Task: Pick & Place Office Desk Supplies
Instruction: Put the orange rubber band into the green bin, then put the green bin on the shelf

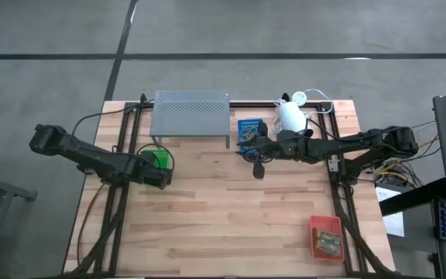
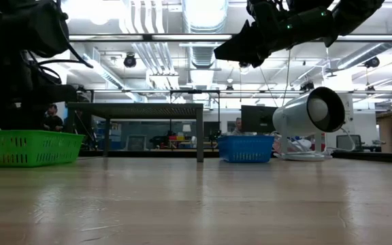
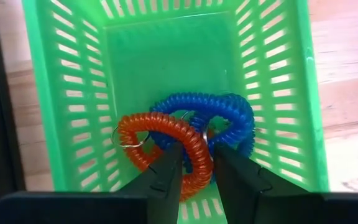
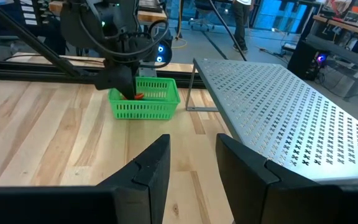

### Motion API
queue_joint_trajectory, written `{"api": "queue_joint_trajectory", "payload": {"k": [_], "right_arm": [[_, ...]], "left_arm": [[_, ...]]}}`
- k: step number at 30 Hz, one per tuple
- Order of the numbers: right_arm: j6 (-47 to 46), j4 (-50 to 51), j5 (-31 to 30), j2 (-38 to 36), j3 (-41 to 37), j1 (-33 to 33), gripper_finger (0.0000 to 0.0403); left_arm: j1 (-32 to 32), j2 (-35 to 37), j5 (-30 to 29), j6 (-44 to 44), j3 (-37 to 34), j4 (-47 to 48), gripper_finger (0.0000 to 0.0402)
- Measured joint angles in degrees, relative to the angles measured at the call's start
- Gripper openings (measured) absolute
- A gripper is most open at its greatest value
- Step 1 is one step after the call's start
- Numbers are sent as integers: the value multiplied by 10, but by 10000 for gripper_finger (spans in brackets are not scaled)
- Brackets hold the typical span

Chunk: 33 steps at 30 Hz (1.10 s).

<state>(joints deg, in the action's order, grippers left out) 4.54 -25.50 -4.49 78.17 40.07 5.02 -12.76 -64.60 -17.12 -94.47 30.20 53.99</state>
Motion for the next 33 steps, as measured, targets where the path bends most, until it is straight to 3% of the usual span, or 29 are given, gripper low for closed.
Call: {"api": "queue_joint_trajectory", "payload": {"k": [24, 33], "right_arm": [[0, 0, 0, 0, 0, 0, 127], [0, 0, 0, 0, 0, 0, 127]], "left_arm": [[0, 37, 0, 2, 26, 30, 98], [0, 49, -82, 27, 121, 126, 98]]}}
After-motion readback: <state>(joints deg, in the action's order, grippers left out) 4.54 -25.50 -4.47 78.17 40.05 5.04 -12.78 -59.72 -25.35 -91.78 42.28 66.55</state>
